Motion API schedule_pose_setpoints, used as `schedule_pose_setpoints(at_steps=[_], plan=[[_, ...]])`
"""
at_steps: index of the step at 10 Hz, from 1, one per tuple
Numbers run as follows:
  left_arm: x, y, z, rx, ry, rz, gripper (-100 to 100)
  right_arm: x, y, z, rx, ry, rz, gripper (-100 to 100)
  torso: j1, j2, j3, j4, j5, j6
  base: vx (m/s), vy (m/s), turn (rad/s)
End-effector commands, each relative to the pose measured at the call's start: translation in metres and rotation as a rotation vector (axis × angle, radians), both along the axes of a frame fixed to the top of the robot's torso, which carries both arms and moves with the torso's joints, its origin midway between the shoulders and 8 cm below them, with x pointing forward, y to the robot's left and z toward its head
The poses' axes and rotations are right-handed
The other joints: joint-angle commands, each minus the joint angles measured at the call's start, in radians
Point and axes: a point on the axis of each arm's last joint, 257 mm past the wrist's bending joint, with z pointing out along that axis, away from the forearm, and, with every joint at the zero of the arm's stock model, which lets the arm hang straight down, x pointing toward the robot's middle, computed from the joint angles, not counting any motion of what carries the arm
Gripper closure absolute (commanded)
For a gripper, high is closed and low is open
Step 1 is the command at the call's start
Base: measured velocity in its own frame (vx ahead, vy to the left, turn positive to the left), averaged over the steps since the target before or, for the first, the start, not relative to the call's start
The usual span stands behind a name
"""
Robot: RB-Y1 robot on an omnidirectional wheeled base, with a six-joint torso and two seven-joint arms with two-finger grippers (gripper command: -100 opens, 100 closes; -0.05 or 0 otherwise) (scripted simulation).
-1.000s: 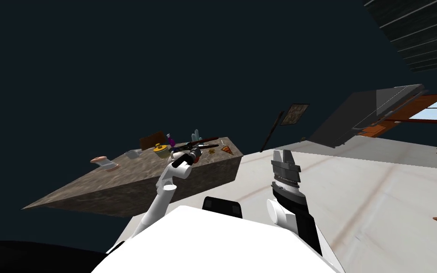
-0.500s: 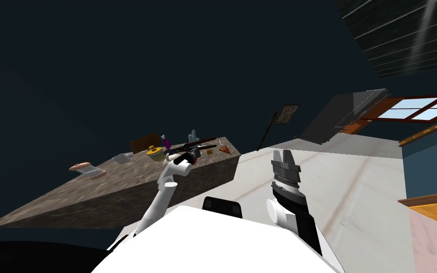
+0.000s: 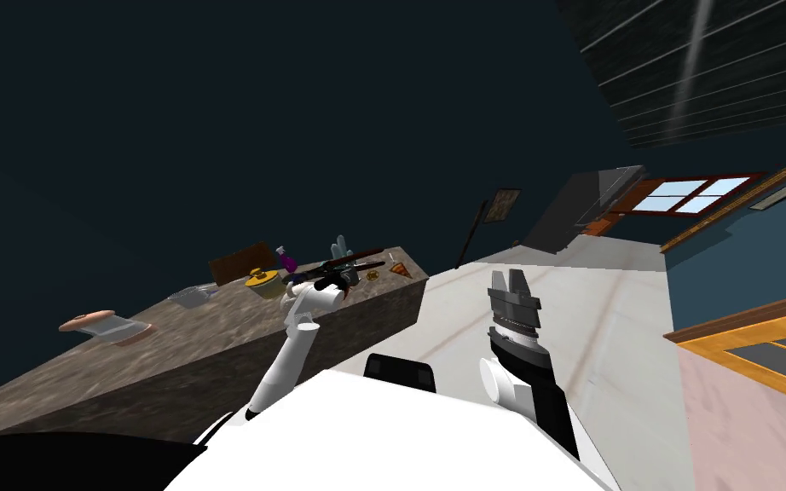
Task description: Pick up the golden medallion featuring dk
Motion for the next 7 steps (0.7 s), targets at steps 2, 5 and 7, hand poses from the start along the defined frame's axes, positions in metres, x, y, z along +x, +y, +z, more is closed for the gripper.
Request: schedule_pose_setpoints(at_steps=[2,5,7], plan=[[-0.002,0.013,-0.016,-0.018,0.074,0.043,-100,0.000,0.000,0.000,0.000,0.000,0.000,0,0.000,0.000,0.000,0.000,0.000,-0.001,0.028,0.004,-0.177],[-0.009,0.022,-0.032,-0.029,0.151,0.077,-100,0.000,0.000,0.000,0.000,0.000,0.000,0,0.000,-0.001,-0.001,0.000,0.000,0.000,0.031,0.006,-0.131],[-0.013,0.031,-0.042,-0.041,0.201,0.108,-100,0.000,0.000,0.000,0.000,0.000,0.000,0,-0.001,-0.001,-0.001,0.000,0.000,0.000,0.036,-0.001,-0.143]])
